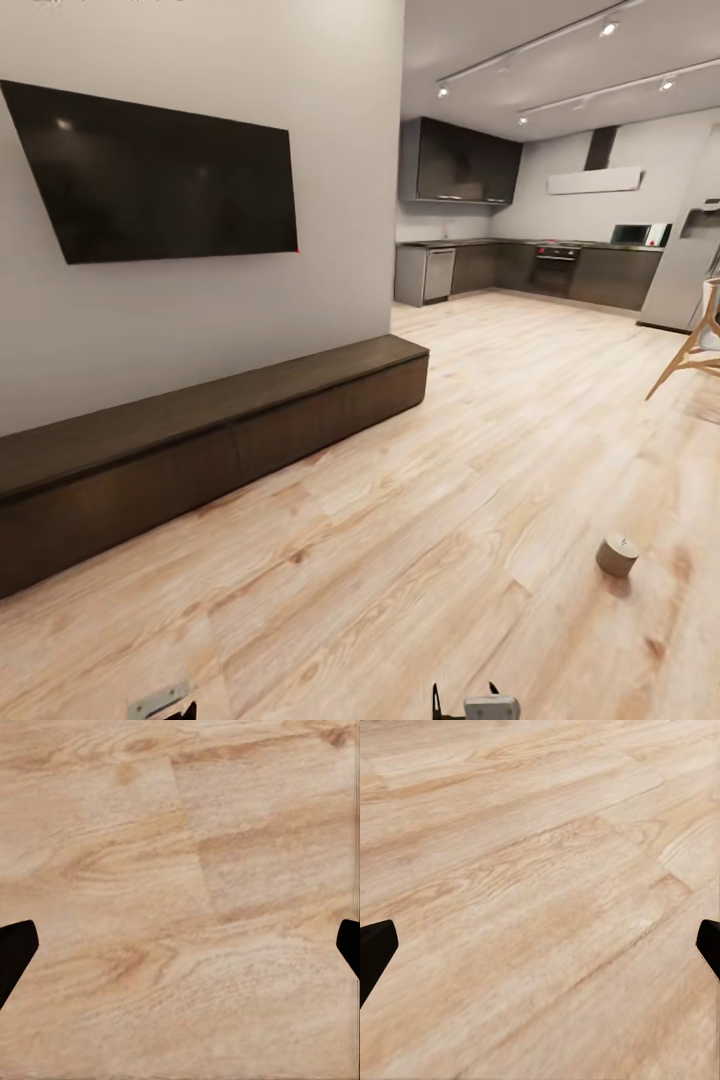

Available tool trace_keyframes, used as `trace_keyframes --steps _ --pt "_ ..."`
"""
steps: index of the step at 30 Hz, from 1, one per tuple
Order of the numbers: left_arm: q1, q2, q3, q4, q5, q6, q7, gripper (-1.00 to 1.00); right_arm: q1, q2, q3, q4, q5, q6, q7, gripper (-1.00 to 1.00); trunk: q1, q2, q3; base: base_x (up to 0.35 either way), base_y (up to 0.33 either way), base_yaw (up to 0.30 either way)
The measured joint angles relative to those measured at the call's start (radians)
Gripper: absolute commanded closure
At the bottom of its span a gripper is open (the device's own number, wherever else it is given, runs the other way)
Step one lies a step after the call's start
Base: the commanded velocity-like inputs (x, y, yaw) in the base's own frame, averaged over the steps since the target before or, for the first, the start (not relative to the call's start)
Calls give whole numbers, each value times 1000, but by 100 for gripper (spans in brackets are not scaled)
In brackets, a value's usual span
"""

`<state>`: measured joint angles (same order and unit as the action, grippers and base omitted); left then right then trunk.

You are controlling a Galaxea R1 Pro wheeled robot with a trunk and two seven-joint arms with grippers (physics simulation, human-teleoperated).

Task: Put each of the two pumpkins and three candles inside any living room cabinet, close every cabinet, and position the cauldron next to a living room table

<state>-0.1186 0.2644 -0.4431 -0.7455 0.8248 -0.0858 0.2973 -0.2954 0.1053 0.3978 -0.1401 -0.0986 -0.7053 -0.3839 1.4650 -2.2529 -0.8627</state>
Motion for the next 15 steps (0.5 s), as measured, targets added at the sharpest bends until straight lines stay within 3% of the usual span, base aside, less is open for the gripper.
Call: trace_keyframes --steps 1,15 --pt "0 -29 -1 10 0 -10 1 -100 0 0 -2 0 -6 0 0 -100 0 0 0 110 -322 267" --pt "0 -37 -4 38 -1 -16 4 -100 0 -1 -6 1 -7 4 0 -100 0 0 -5 113 -324 255"
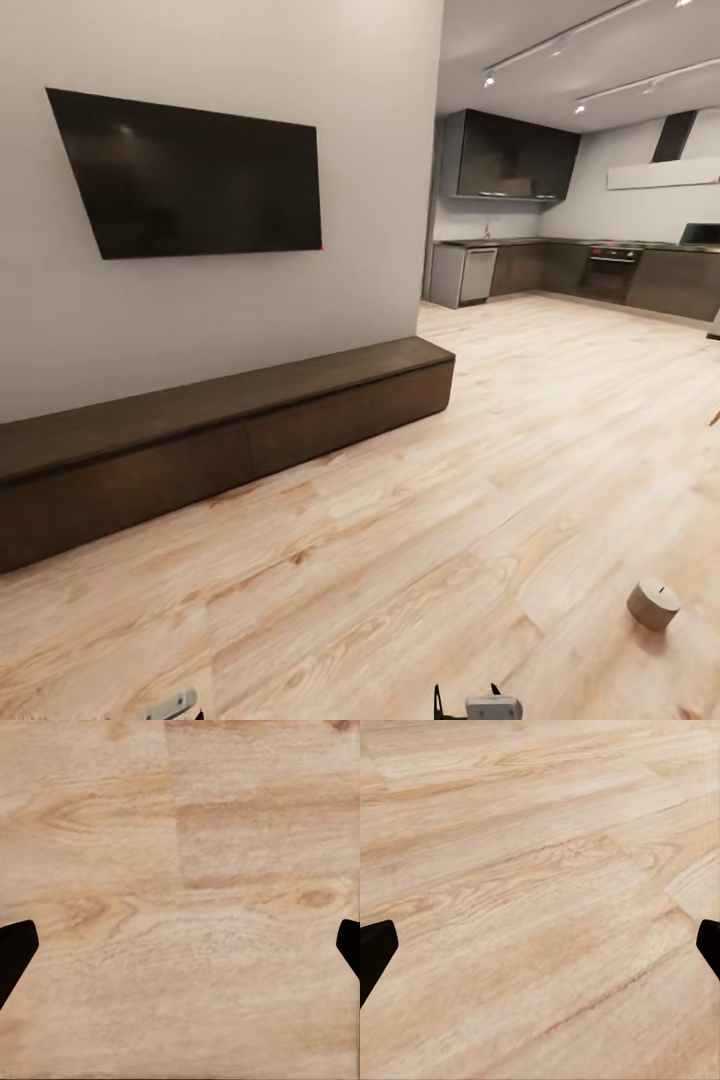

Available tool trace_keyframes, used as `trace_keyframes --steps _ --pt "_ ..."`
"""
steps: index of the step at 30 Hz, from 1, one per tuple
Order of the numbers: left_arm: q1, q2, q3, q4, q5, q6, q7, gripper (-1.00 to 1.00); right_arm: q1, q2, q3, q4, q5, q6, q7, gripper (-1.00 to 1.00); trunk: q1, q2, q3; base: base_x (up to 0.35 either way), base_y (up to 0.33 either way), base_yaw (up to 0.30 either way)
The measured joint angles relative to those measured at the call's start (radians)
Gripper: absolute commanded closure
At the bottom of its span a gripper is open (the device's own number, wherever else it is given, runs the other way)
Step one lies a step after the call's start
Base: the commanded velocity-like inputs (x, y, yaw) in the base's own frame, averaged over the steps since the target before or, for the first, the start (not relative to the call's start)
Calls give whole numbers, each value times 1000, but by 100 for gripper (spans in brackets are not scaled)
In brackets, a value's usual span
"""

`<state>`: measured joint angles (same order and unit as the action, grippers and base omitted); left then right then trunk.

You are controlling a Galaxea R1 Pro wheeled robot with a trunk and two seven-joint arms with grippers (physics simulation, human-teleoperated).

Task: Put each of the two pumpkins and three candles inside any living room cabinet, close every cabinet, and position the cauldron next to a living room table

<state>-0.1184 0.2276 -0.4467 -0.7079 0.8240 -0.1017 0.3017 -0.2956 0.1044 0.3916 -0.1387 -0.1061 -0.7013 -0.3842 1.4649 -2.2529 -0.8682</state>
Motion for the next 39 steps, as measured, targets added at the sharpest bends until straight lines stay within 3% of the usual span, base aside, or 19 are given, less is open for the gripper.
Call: trace_keyframes --steps 13,15,17,21,24,26,27,31,33,34,39 --pt "0 0 0 51 -4 -102 -4 -100 0 0 0 -1 0 1 0 -100 0 0 -16 225 -263 160" --pt "0 1 2 48 -3 -156 -6 -100 0 0 1 -1 0 1 0 -100 0 0 -18 245 -249 190" --pt "0 3 2 46 -1 -253 -7 -100 0 0 1 -1 1 1 0 -100 0 0 -21 243 -251 198" --pt "1 17 2 32 3 -332 -10 -100 0 0 2 -1 1 1 0 -100 0 0 -25 241 -251 207" --pt "7 52 2 -9 8 -331 -21 -100 0 0 3 0 1 1 0 -100 0 0 -28 235 -233 211" --pt "41 96 2 -88 21 -299 -56 -100 0 0 3 0 1 1 0 -100 0 0 -30 232 -214 212" --pt "51 105 2 -107 28 -290 -64 -100 0 0 3 0 1 1 0 -100 0 0 -31 229 -208 212" --pt "120 179 -1 -247 116 -251 -93 -100 0 0 2 0 1 2 0 -100 0 0 -35 198 -189 212" --pt "149 210 -1 -302 140 -246 -99 -100 0 0 2 0 1 2 0 -100 0 0 -37 171 -135 212" --pt "184 240 -2 -356 158 -243 -116 -100 0 0 2 0 1 2 0 -100 0 0 -38 236 -75 204" --pt "195 243 -4 -364 196 -241 -119 -100 0 1 6 0 6 5 0 -100 0 0 -42 310 -17 61"
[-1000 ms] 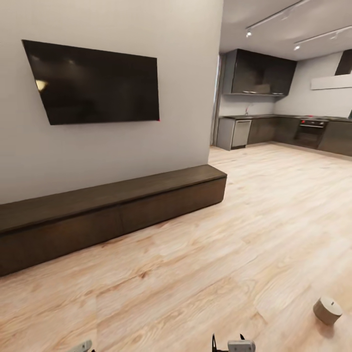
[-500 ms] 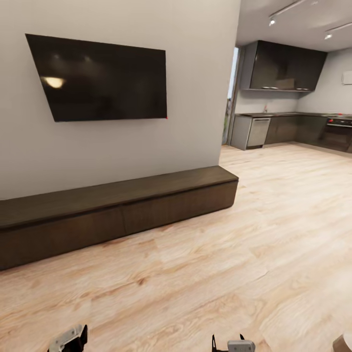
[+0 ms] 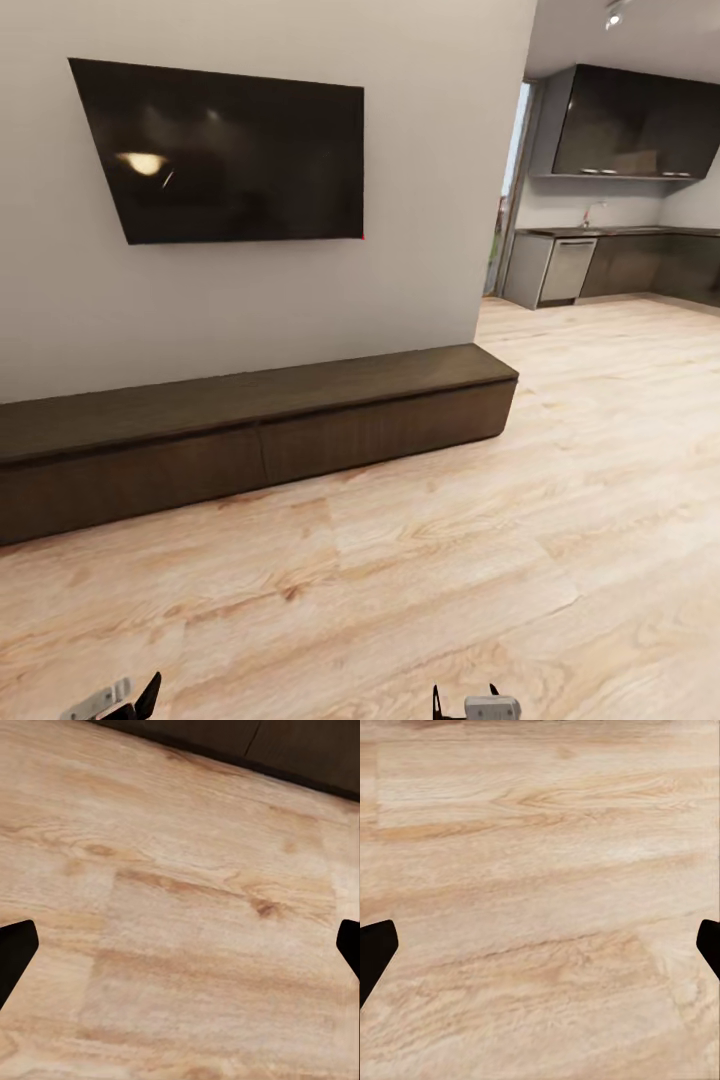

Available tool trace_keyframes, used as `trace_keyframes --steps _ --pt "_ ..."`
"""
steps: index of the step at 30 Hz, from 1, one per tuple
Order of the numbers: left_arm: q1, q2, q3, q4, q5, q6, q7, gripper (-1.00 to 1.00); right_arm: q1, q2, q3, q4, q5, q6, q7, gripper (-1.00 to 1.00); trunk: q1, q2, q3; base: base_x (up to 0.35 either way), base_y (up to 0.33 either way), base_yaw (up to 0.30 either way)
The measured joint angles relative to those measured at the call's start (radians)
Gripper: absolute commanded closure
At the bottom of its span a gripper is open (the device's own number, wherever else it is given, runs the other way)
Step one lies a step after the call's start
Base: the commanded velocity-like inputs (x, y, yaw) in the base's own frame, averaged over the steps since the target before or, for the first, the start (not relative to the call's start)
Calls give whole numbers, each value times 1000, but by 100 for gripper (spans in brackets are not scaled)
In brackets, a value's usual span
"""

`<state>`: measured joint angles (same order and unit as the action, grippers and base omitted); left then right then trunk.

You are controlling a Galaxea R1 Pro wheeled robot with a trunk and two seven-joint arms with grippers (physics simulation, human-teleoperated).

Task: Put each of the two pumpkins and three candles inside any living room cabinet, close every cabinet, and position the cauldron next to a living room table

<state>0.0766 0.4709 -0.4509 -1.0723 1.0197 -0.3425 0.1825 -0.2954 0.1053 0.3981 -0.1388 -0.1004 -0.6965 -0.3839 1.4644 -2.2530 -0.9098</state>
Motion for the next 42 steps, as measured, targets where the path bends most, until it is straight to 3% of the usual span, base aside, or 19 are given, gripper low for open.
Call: trace_keyframes --steps 20,35,39,42 --pt "0 -4 -2 5 3 -2 6 -100 0 2 1 0 2 -7 0 -100 0 0 0 309 -132 232" --pt "0 -4 -4 6 4 2 11 -100 0 -2 -5 -4 -1 -6 0 -100 0 0 0 305 -115 15" --pt "1 -4 -4 8 4 2 11 -100 -6 -2 -24 -105 -54 23 -9 -100 0 0 0 331 -1 0" --pt "1 -4 -3 8 4 2 11 -100 -16 -3 -47 -192 -138 85 -11 -100 0 0 0 331 0 0"
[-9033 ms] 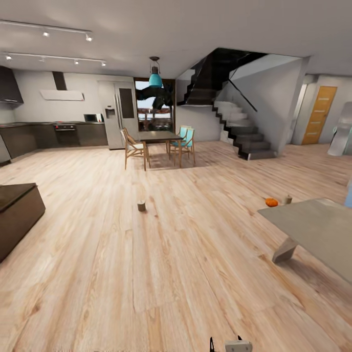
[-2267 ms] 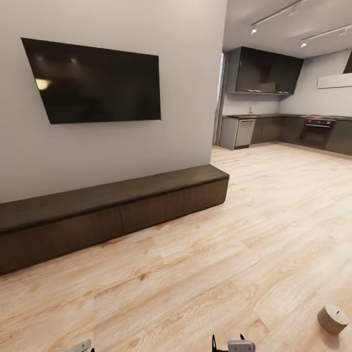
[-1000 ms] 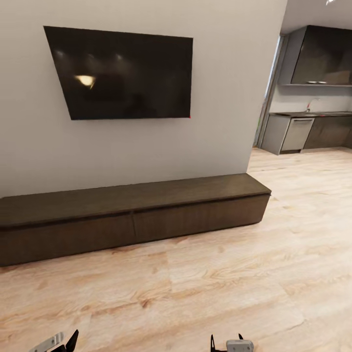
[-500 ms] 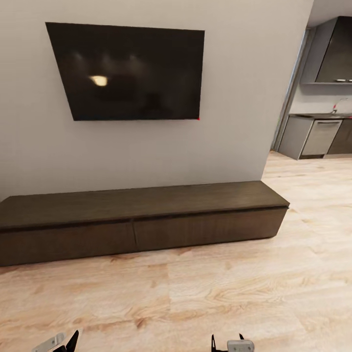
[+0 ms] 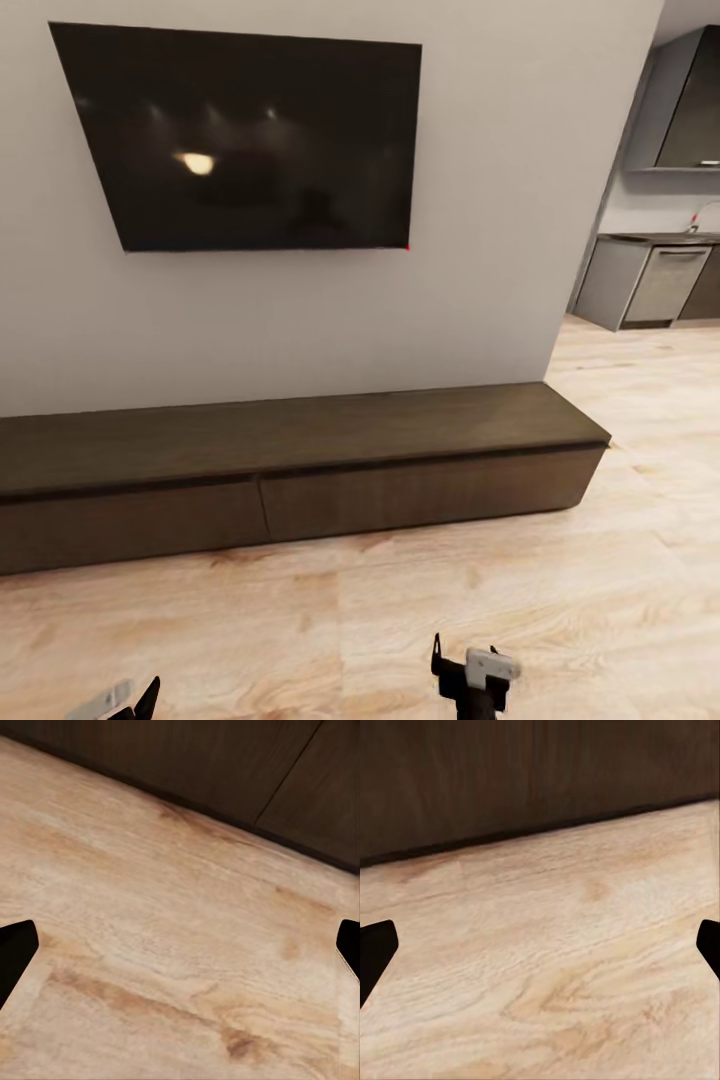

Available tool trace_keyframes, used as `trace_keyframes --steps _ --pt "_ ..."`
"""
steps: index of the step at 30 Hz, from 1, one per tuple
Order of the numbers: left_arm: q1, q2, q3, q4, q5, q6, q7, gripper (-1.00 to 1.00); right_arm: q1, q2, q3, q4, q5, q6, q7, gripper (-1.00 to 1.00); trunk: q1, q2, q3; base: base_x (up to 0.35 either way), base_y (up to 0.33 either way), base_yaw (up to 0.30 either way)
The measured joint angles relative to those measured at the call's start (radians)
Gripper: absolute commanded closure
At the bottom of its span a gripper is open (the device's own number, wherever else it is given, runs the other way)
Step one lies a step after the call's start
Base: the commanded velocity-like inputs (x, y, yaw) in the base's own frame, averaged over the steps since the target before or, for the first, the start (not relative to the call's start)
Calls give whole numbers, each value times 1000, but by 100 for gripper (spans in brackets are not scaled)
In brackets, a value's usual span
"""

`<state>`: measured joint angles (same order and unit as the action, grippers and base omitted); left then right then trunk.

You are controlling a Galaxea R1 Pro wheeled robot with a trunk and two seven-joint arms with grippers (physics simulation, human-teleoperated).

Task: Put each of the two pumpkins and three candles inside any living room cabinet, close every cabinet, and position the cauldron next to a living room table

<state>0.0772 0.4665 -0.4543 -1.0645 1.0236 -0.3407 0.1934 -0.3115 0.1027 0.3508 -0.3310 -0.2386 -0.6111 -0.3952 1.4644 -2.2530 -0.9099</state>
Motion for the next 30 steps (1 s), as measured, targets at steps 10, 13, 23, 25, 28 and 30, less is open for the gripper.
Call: trace_keyframes --steps 10,13,23,25,28,30 --pt "0 0 -2 0 -1 1 0 -100 -235 -95 -81 -170 -505 282 8 -100 0 0 0 331 0 0" --pt "0 -4 -5 -1 -4 2 -4 -100 -261 -140 -89 -304 -741 416 65 -100 0 0 0 242 0 0" --pt "0 1 -115 -99 -14 2 -86 -100 -259 -201 -85 -477 -881 515 305 -100 1 0 0 21 0 0" --pt "0 4 -128 -117 -12 4 -90 -100 -259 -214 -84 -478 -883 537 337 -100 1 0 0 0 0 0" --pt "0 10 -135 -133 -11 23 -94 -100 -257 -223 -83 -479 -884 557 366 -100 4 -7 -3 0 0 0" --pt "0 12 -137 -137 -10 43 -95 -100 -257 -225 -84 -478 -884 559 372 -100 12 -21 -9 0 0 0"
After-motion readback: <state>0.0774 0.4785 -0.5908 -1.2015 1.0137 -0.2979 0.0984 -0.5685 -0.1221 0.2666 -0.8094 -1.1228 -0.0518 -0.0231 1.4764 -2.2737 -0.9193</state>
